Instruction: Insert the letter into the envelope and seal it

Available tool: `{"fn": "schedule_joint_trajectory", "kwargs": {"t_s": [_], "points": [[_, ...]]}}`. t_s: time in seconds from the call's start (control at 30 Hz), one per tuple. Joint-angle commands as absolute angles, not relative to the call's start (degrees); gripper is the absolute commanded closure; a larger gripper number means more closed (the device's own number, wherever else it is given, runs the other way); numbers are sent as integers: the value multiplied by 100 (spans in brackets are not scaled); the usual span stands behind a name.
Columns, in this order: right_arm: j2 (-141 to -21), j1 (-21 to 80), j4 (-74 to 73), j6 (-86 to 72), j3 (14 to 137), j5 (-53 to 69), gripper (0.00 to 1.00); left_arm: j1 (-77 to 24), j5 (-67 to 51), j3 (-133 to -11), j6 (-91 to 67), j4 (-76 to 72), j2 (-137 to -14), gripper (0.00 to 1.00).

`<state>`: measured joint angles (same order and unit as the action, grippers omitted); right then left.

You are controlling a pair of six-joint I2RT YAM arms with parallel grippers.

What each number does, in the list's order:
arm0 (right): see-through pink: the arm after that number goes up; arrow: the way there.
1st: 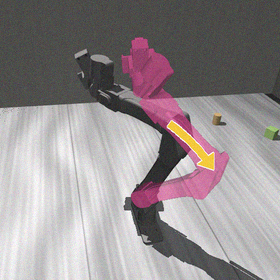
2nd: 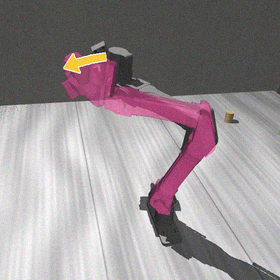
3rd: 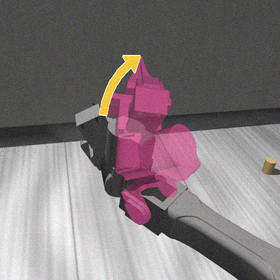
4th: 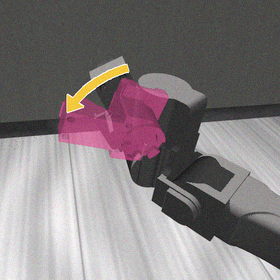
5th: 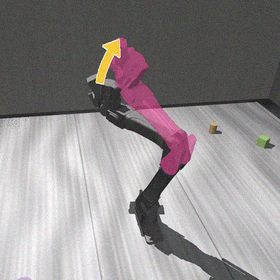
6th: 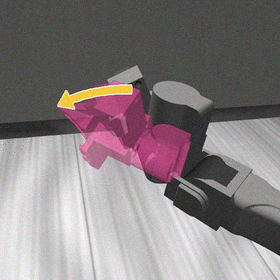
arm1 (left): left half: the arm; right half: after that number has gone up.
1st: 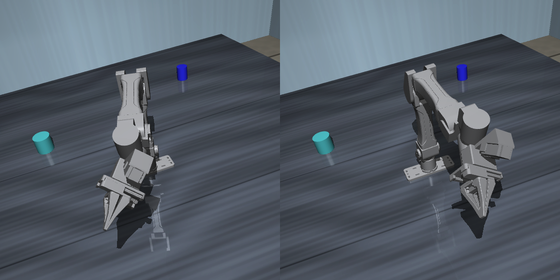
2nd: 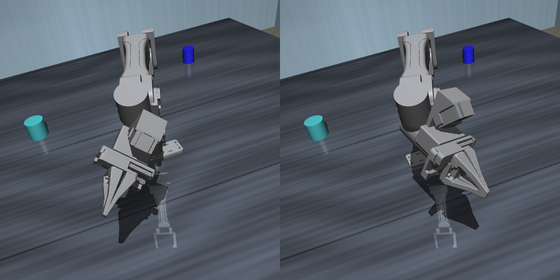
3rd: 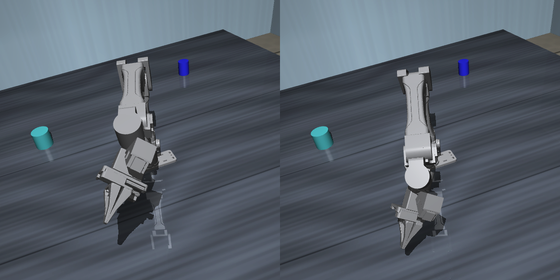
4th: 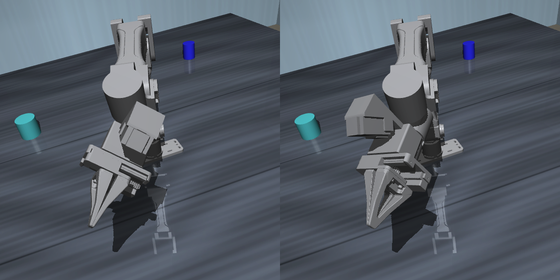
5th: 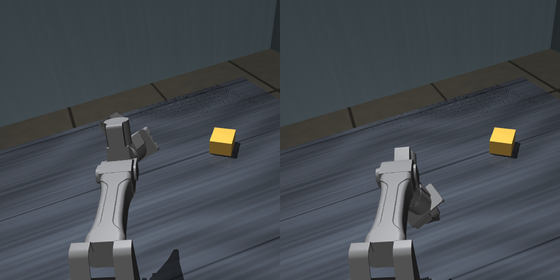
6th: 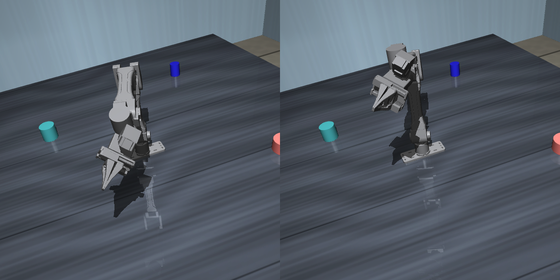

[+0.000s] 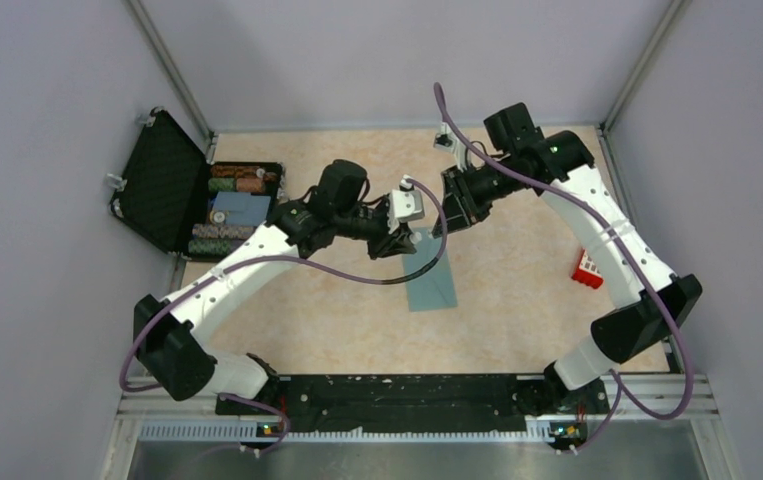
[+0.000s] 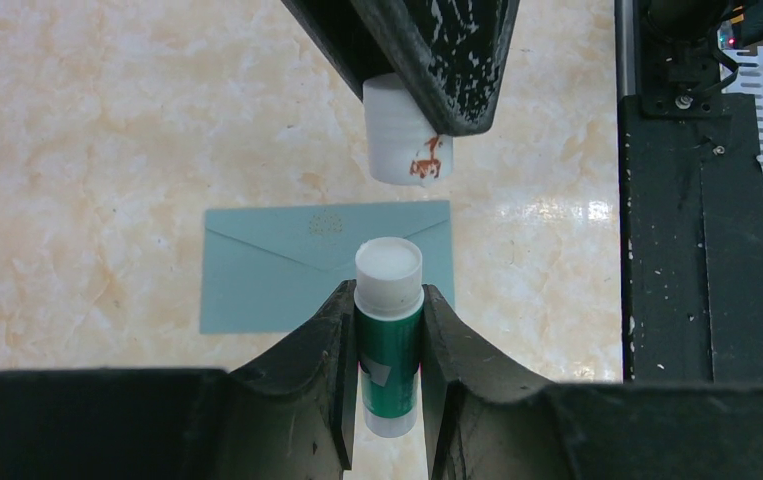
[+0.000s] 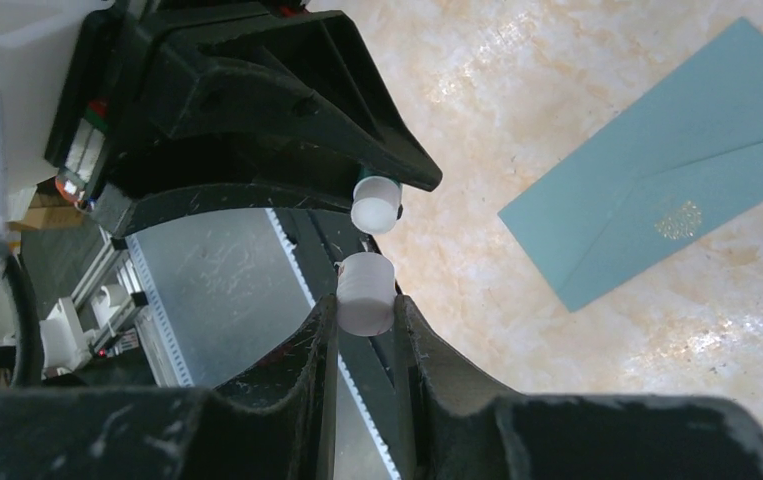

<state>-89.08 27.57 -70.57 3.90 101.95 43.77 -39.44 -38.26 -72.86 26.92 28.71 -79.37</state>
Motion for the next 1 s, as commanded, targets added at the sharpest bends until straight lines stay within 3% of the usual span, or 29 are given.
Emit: {"fn": "schedule_joint_trajectory", "kwargs": {"t_s": [0.0,0.97], "points": [[-8925,2878,-6800,252,10139,4260,100,-4009,-3925,-7596,2618,2637,-7918,100],[-9123,2930,-6743,282,10151,4629,100,-4030,-4246,-7726,2248,2399,-8065,100]]}}
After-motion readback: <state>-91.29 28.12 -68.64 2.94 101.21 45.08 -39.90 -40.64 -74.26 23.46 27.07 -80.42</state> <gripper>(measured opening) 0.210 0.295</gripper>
